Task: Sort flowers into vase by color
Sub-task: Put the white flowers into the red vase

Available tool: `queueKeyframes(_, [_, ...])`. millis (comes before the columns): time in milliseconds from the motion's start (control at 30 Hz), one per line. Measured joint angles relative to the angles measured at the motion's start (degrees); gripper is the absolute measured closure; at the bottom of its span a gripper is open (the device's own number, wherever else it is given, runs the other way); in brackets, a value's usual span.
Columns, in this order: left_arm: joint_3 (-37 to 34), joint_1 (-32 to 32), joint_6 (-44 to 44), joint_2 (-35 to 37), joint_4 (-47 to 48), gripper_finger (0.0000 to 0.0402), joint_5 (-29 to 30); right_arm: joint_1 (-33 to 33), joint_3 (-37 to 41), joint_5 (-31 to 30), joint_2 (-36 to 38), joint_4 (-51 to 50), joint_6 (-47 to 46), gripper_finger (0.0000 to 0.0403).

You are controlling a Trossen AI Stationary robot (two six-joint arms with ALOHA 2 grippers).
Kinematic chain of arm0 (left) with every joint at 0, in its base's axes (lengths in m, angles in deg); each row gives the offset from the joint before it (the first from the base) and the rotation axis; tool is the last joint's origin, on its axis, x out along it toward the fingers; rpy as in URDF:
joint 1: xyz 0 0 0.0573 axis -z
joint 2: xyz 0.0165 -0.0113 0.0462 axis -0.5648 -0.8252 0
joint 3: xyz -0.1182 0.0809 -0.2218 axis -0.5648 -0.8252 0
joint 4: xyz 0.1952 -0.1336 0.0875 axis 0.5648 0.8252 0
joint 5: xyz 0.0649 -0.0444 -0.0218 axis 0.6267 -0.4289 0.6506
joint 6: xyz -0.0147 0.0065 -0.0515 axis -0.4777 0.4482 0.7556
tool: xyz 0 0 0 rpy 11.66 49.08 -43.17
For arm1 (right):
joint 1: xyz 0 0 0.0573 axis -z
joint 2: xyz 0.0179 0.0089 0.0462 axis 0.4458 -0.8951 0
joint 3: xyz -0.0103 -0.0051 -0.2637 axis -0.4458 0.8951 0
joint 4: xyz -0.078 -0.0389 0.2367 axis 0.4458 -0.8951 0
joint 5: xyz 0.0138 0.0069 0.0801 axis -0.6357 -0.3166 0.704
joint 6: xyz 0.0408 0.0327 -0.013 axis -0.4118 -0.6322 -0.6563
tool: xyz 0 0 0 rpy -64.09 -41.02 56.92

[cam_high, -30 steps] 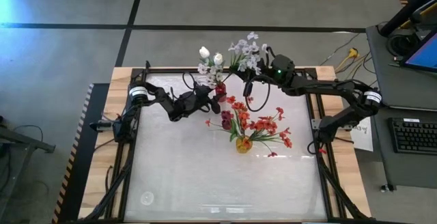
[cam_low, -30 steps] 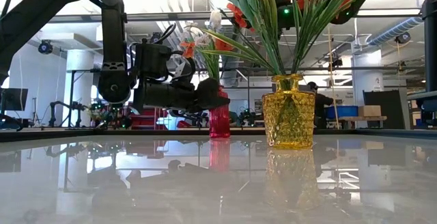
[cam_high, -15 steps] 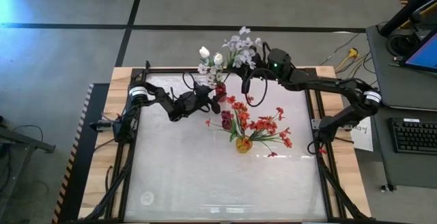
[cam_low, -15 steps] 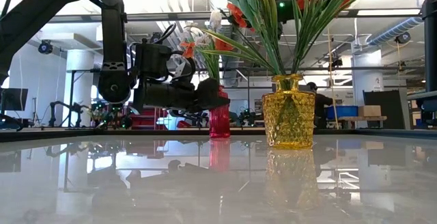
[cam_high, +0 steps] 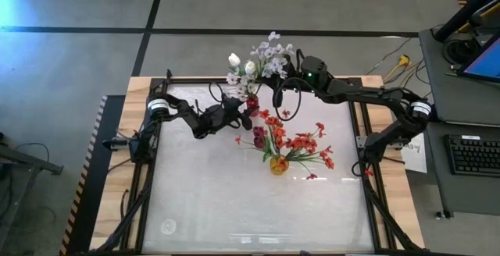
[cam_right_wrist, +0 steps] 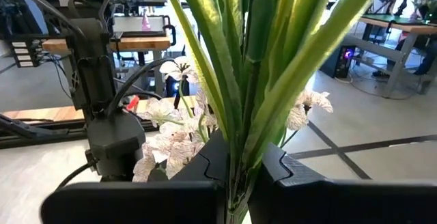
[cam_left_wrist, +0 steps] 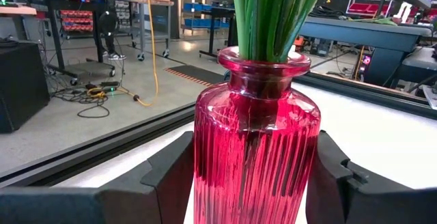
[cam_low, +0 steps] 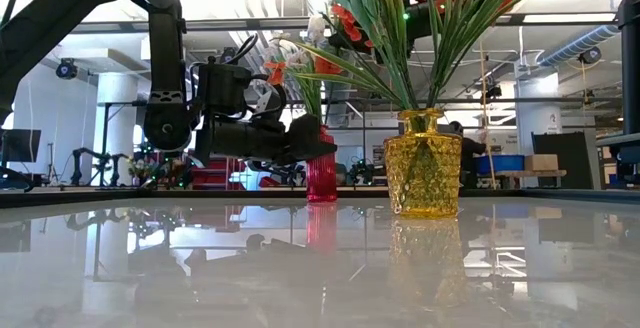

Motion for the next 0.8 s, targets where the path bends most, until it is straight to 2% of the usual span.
queueKeyframes(367, [0.0,0.0,0.0,0.0,-0.01,0.0202,0.0,-0.13,0.11,0.0,0.0,1.65,-1.46,0.0385])
queueKeyframes(633, [0.0,0.0,0.0,0.0,-0.01,0.0202,0.0,-0.26,1.25,0.0,-0.03,2.22,0.74,0.0385])
queueKeyframes(800, [0.0,0.0,0.0,0.0,-0.02,0.0202,-0.02,-0.71,1.25,0.01,-2.12,4.39,0.25,0.0385])
